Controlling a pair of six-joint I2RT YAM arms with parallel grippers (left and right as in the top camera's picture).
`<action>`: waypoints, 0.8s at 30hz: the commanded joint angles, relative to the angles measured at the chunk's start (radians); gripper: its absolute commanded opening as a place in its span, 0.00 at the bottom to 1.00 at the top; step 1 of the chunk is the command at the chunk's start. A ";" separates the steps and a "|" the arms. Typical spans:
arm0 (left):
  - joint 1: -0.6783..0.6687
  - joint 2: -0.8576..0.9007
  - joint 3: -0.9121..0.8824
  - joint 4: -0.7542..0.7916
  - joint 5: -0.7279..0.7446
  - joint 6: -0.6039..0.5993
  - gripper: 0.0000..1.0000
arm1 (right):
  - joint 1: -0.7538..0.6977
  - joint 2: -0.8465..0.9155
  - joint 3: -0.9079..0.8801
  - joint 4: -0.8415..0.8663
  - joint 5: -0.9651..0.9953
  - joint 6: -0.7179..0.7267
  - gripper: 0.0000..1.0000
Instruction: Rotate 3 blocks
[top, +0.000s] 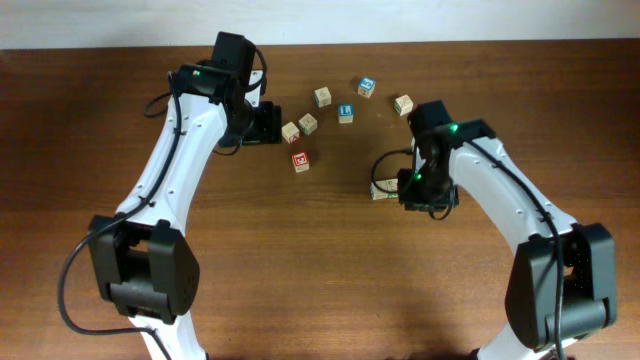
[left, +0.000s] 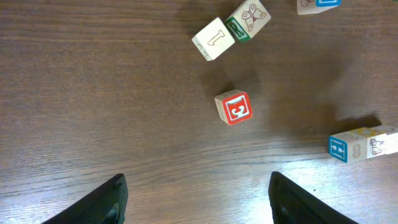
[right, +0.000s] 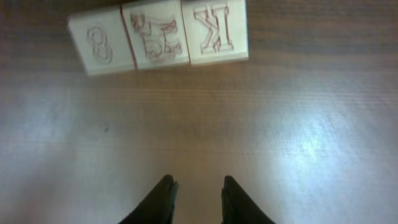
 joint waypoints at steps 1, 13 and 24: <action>-0.004 0.010 0.004 0.015 -0.001 0.002 0.72 | -0.003 -0.011 -0.080 0.088 0.002 0.021 0.27; -0.004 0.010 0.004 0.017 -0.002 0.002 0.73 | -0.003 0.052 -0.132 0.275 0.010 0.020 0.26; -0.004 0.010 0.004 0.017 -0.001 0.002 0.73 | -0.003 0.055 -0.132 0.319 0.048 0.005 0.27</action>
